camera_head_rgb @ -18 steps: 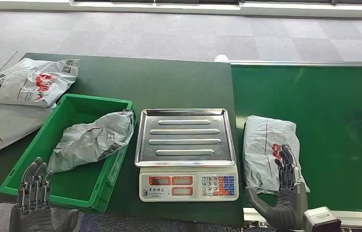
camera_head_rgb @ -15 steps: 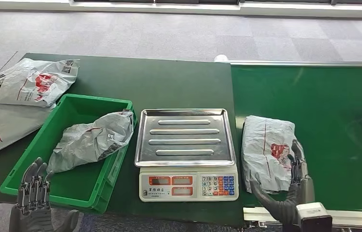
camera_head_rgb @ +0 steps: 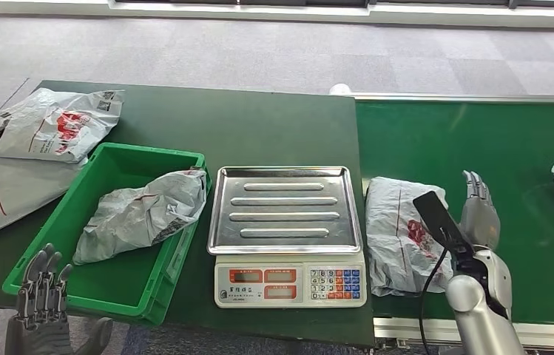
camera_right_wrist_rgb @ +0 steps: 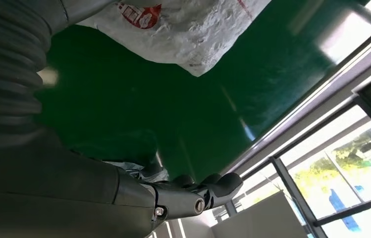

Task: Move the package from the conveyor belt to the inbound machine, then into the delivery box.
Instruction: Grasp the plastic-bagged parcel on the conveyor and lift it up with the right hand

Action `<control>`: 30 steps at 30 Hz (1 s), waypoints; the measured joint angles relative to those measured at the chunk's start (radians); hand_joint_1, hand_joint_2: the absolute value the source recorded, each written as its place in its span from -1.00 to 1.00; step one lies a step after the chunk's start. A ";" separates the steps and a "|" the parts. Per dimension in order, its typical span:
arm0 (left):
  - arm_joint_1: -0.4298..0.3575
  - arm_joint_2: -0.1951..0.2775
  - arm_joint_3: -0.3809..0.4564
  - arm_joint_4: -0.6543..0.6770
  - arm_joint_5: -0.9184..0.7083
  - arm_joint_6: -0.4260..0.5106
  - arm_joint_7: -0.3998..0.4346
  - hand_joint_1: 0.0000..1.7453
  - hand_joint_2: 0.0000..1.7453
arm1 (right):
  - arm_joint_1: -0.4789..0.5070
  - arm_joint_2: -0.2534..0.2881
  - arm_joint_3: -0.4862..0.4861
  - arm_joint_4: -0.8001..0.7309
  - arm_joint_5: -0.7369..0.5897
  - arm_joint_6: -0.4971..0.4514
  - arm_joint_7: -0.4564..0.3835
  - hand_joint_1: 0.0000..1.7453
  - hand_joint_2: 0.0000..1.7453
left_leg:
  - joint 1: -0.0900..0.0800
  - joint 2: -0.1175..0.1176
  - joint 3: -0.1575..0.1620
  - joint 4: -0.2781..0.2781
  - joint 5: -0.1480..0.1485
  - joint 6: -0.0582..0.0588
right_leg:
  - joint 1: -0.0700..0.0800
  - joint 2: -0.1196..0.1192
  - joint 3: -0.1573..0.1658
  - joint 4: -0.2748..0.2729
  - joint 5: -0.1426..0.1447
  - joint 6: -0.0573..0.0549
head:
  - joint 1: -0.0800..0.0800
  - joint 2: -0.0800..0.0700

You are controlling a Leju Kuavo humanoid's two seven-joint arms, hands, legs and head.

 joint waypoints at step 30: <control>-0.030 0.081 -0.009 0.034 0.029 0.088 0.012 -1.00 1.00 | -0.244 0.055 0.114 0.613 0.069 0.285 0.048 1.00 1.00 | 0.000 0.002 -0.001 0.000 0.000 -0.001 | 0.002 0.001 -0.002 0.000 0.000 -0.001 | 0.000 0.000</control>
